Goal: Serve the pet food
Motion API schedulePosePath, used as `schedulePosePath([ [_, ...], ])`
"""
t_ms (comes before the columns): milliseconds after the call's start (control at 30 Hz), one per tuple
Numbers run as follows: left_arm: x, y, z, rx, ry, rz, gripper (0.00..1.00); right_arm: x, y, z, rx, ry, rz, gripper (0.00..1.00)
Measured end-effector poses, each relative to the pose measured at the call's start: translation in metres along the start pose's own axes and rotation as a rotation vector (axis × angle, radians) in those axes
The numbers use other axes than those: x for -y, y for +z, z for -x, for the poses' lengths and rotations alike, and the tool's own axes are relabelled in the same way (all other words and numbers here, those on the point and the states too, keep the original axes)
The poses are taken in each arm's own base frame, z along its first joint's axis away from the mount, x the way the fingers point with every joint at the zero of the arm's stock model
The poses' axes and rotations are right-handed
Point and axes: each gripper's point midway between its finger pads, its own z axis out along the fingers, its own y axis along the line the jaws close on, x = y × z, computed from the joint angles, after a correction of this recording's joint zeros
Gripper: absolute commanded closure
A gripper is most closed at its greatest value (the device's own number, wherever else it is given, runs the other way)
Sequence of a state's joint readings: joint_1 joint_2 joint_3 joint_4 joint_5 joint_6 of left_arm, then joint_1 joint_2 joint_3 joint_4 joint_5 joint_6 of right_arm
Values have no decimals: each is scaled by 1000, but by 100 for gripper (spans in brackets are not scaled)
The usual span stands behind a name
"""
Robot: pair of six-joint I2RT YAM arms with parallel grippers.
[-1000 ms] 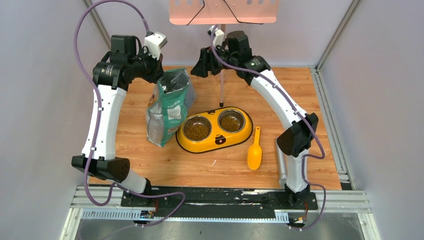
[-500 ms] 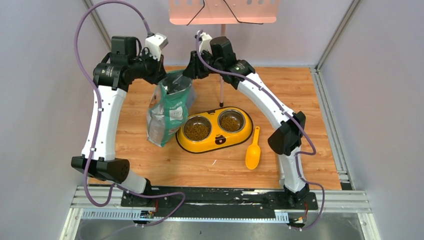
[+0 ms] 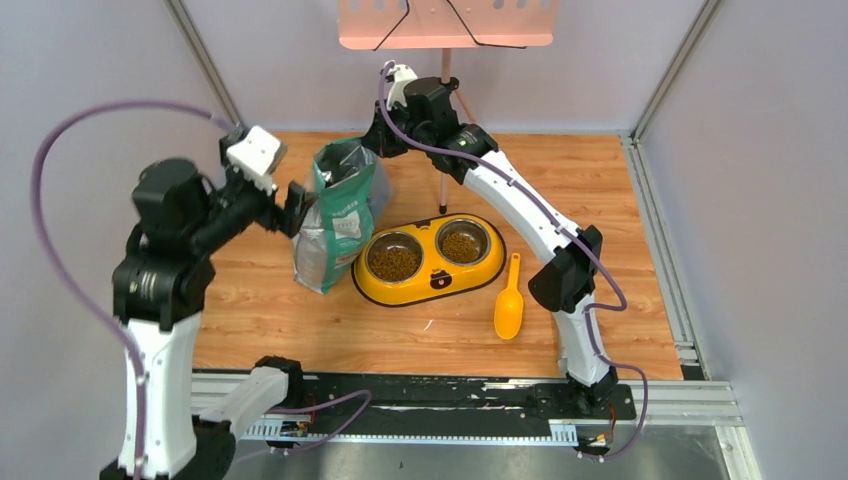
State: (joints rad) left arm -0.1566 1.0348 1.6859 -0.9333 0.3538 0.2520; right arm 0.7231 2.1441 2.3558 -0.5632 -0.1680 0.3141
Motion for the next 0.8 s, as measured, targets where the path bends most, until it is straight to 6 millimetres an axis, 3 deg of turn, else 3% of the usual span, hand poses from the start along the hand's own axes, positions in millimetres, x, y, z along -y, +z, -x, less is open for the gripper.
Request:
schedulePosePath([
  [67, 11, -26, -5, 36, 43, 9, 15, -1, 1, 1, 4, 0, -2, 100],
  [100, 14, -31, -8, 40, 54, 9, 17, -1, 1, 1, 5, 0, -3, 100],
  [167, 20, -34, -18, 30, 70, -9, 30, -1, 3, 1, 9, 1, -9, 100],
  [233, 23, -25, -34, -11, 71, -37, 32, -1, 3, 2, 11, 4, -13, 100],
  [367, 23, 1, -66, -123, 62, -84, 23, -1, 3, 2, 11, 5, -14, 100],
  [467, 19, 18, -80, -175, 53, -92, 26, -1, 3, 2, 11, 7, -14, 100],
  [667, 14, 38, -80, -185, 77, -71, 36, 0, 3, 2, 13, 7, -18, 100],
  [800, 12, 52, -79, -185, 83, -68, 53, 0, 3, 2, 14, 7, -23, 100],
])
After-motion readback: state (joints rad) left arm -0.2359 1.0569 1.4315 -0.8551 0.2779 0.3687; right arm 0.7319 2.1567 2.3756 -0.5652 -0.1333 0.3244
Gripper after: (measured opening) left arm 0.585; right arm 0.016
